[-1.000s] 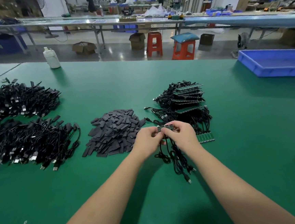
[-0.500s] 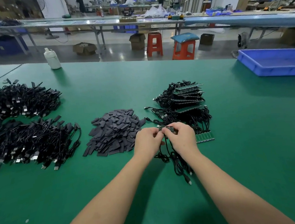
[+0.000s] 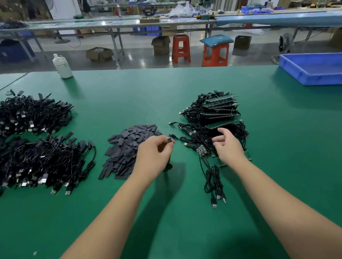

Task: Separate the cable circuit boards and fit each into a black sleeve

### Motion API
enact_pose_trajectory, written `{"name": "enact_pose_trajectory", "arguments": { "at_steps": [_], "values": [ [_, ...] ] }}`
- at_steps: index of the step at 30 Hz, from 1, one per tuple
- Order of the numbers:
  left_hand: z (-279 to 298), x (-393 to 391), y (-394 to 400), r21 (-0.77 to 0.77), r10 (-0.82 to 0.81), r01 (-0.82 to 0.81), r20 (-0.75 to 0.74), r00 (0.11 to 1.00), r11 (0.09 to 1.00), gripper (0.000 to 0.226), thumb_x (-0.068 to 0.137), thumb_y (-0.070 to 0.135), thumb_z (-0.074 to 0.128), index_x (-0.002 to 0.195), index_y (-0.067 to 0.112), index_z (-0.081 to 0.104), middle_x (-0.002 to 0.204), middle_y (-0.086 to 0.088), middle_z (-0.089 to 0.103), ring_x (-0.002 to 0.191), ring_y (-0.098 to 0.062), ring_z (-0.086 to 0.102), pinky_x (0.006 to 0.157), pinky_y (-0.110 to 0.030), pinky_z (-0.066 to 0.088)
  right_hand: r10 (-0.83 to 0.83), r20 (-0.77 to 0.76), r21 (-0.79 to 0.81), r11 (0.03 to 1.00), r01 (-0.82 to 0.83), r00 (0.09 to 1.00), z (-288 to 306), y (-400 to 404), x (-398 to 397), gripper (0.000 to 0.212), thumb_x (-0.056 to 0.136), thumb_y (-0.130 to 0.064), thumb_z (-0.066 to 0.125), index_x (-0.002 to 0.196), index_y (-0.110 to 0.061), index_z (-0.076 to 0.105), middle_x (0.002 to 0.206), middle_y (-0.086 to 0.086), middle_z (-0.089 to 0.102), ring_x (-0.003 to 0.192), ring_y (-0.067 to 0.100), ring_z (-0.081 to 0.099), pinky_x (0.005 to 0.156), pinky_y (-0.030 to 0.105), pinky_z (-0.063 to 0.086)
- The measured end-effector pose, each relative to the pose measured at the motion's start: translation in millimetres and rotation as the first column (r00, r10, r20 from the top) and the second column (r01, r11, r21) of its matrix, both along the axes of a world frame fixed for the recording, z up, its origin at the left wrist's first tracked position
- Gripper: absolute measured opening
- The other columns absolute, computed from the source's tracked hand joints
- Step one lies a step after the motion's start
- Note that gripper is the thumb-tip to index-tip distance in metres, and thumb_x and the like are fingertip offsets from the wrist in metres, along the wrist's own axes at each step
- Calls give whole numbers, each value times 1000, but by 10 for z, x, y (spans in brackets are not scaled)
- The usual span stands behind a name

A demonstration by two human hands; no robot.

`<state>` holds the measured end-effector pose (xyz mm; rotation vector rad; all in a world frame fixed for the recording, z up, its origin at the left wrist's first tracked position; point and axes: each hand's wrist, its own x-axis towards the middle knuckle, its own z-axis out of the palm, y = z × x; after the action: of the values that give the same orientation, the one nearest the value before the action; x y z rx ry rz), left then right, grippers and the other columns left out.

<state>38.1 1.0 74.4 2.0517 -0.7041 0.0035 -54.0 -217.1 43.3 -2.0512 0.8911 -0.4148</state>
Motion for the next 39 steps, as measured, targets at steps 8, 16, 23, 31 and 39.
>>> {"name": "enact_pose_trajectory", "arguments": {
  "at_steps": [8,16,23,31,39],
  "values": [
    [-26,-31,-16,-296,-279,142,-495,823,945,10,90,9,63,88,15,71,58,3,61,48,-10,50,43,-19,35,268,123,484,824,-293,956,-205,489,32,39,106,-37,39,118,-11,64,88,-2,77,84,11,73,71,23,56],
    [-587,116,187,-139,-116,22,-720,684,990,8,92,2,60,94,4,68,71,-7,68,46,-11,48,47,-21,34,363,152,658,656,-368,919,-452,966,47,20,94,-35,65,102,-17,70,61,-6,43,45,7,33,43,21,27],
    [-820,255,444,-20,-55,57,-683,729,998,6,88,10,68,86,13,73,71,0,71,51,-12,50,46,-21,36,444,-142,262,879,-399,885,-457,1147,206,18,95,-29,64,107,-23,76,73,-2,64,62,13,50,58,25,41],
    [-1080,473,1004,572,101,-298,351,931,764,23,94,17,55,112,18,68,106,1,63,100,-20,54,66,-33,50,256,-80,509,842,-182,963,-649,1254,181,33,91,-5,63,124,-11,66,89,1,71,50,11,50,50,22,46],
    [-1210,457,1235,592,-71,-263,479,875,761,34,72,0,76,105,4,75,107,-13,68,89,-34,58,61,-36,55,269,-41,444,867,-224,962,-712,1060,81,21,97,-18,58,114,-18,71,91,-5,76,55,9,43,54,21,41]
  ]
}}
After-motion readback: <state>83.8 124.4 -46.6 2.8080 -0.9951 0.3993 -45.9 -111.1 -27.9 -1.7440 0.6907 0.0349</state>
